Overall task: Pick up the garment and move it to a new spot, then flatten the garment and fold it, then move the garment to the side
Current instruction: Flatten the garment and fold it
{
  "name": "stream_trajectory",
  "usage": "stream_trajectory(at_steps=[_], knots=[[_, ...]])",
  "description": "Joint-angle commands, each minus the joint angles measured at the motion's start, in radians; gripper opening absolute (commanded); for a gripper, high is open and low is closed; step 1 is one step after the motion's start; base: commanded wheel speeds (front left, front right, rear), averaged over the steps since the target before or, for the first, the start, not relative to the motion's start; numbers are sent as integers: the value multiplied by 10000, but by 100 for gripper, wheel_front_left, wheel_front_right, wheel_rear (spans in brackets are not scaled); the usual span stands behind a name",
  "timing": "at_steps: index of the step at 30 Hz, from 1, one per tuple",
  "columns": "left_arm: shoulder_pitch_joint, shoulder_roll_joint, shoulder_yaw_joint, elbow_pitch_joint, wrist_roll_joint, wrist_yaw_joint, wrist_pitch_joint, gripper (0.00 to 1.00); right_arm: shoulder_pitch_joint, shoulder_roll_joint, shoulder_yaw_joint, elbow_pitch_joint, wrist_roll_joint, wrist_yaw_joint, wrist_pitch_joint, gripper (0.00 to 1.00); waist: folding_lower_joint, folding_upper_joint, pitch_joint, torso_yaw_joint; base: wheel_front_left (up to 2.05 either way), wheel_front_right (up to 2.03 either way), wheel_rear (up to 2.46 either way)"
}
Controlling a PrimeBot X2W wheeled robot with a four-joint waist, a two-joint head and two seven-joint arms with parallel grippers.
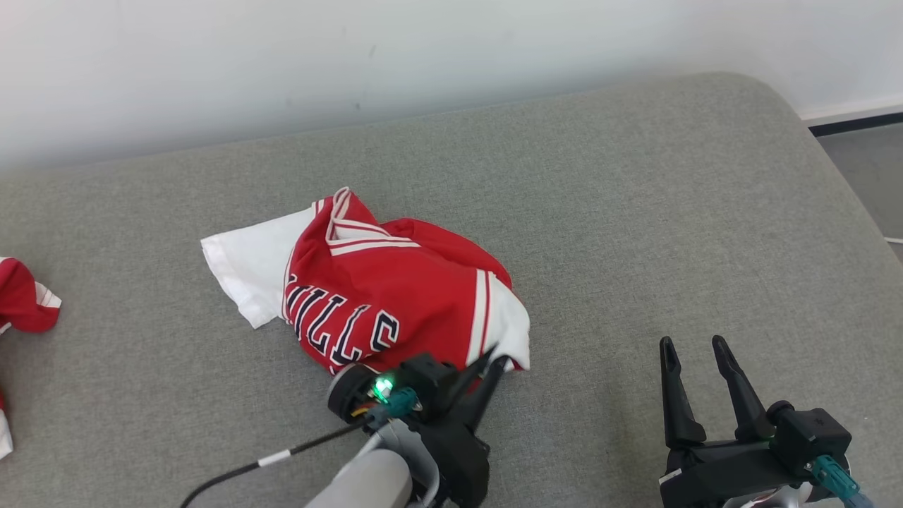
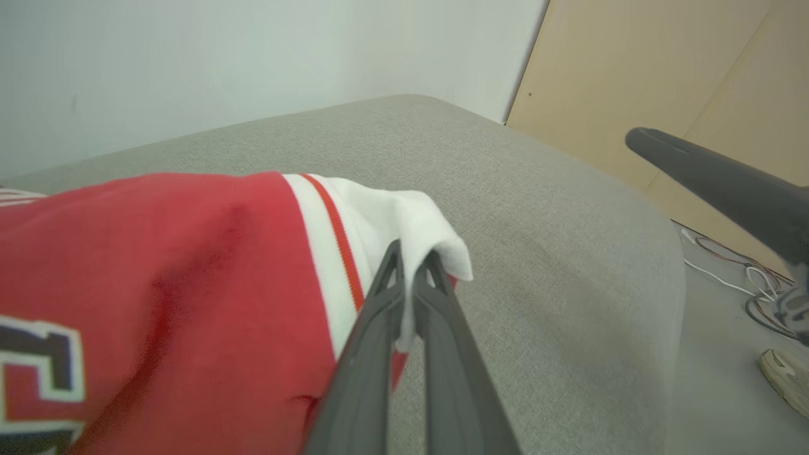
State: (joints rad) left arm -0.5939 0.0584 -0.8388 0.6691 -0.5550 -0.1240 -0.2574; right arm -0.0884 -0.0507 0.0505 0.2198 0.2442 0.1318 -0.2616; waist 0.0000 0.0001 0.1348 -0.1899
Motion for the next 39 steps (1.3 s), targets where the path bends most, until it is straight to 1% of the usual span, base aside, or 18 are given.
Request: stream_trajectory(at_steps=[1, 4, 5, 6, 8, 10, 14, 16, 19, 24, 28, 29, 34, 36, 39], knots=[[83, -51, -127, 21, -92, -43, -64, 0, -67, 7, -3, 20, -53, -22, -45, 100, 0, -1, -35, 40, 0, 0, 0], [117, -82, -522, -40, -305, -72, -85, 0, -45, 7, -18, 57, -86, -22, -46, 100, 0, -1, -162, 136, 0, 0, 0], [95, -93, -594, -240, -372, -75, -81, 35, -24, 7, -24, 66, -89, -22, -46, 100, 0, -1, -213, 175, 0, 0, 0], [59, -92, -630, -427, -377, -78, -83, 100, 3, 6, -30, 76, -90, -22, -46, 100, 0, -1, -266, 219, 0, 0, 0], [47, -81, -539, -837, -451, -40, -78, 100, 90, 6, -65, 101, -106, -22, -46, 100, 0, -1, -379, 320, 0, 0, 0], [117, -72, -339, -1273, -375, 105, -80, 100, 177, 6, -121, 111, -121, -22, -46, 100, 0, -1, -509, 446, 0, 0, 0], [475, -73, 396, -2046, -36, 356, -81, 100, 345, 6, -243, 88, -165, -22, -46, 100, 0, -1, -739, 726, 0, 0, 0], [732, 87, 892, -2359, 169, 473, -81, 100, 429, 4, -299, 75, -181, -22, -46, 100, 0, -1, -840, 851, 0, 0, 0], [1275, 425, 1772, -3008, 515, 682, -82, 100, 535, 6, -358, 49, -206, -22, -45, 100, 0, -1, -945, 994, 0, 0, 0], [2495, 1104, 3619, -4345, 1126, 1015, -83, 100, 675, 1, -441, -46, -247, -22, -5, 100, 0, -1, -1046, 1159, 0, 0, 0], [3659, 1587, 5077, -5043, 1534, 1245, -83, 100, 768, -48, -482, -116, -244, -22, 52, 100, 0, -1, -1077, 1239, 0, 0, 0], [3659, 1587, 5077, -5043, 1534, 1245, -83, 100, 768, -48, -482, -116, -244, -22, 52, 100, 0, -1, -1077, 1239, 0, 0, 0], [5124, 1741, 6822, -5576, 1920, 1396, -83, 100, 906, -128, -543, -105, -140, -22, 116, 100, 0, -1, -1097, 1308, 0, 0, 0], [5552, 1581, 7301, -5743, 2106, 1360, -83, 100, 926, -133, -584, -52, -115, -22, 142, 100, 0, -1, -1114, 1362, 0, 0, 0], [6036, 1271, 7745, -5943, 2364, 1228, -84, 100, 960, -155, -597, 13, -99, -22, 195, 100, 0, -1, -1141, 1488, 0, 0, 0]])
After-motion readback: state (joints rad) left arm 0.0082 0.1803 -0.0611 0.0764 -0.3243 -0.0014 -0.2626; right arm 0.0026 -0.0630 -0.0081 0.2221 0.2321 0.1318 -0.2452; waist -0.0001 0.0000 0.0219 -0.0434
